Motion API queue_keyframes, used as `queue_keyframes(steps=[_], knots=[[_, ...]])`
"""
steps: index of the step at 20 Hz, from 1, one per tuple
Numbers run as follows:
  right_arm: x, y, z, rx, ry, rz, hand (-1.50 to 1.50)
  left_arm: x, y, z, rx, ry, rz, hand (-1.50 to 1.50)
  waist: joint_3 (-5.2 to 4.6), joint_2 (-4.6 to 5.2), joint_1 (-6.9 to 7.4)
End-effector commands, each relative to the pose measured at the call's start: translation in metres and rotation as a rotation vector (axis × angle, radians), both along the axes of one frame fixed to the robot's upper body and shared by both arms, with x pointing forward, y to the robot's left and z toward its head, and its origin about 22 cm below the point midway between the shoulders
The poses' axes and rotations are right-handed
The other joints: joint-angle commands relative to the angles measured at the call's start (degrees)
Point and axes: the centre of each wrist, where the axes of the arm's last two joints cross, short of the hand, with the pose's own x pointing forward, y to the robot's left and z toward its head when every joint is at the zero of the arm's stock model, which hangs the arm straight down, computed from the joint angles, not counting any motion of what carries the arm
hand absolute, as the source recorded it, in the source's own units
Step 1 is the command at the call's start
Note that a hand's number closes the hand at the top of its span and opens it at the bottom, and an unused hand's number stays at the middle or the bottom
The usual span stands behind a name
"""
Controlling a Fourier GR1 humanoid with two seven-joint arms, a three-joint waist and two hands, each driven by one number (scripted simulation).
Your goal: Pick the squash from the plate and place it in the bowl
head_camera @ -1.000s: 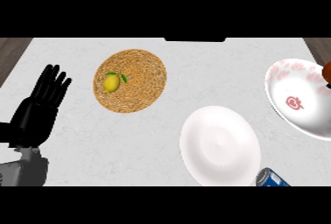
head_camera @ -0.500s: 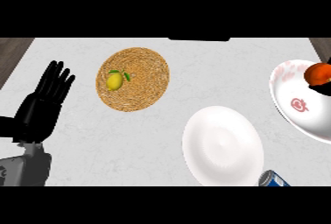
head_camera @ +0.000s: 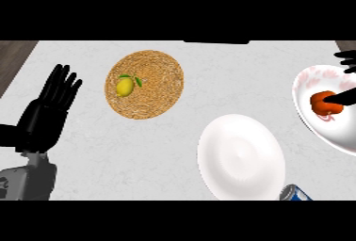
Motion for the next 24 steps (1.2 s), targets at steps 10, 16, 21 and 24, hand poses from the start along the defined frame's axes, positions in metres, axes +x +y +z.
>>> queue_keyframes(steps=[10,16,21,24], knots=[[-0.040,-0.070,0.021,0.485,-0.387,-0.207,-1.50,-0.015,0.013,-0.005,0.002,0.016,0.000,0.00,0.05,-0.07,-0.20],[-0.092,-0.121,0.031,0.506,-0.392,-0.272,-1.50,-0.014,-0.011,-0.001,-0.008,0.012,0.024,0.00,0.07,-0.40,-1.11],[-0.134,-0.154,0.045,0.515,-0.392,-0.294,-1.50,-0.005,-0.001,0.002,-0.006,-0.009,0.023,0.00,0.16,-0.06,-1.15],[-0.172,-0.172,0.036,0.509,-0.367,-0.272,-1.50,-0.009,0.003,-0.006,0.003,0.025,0.028,0.00,0.25,-0.10,-1.87]])
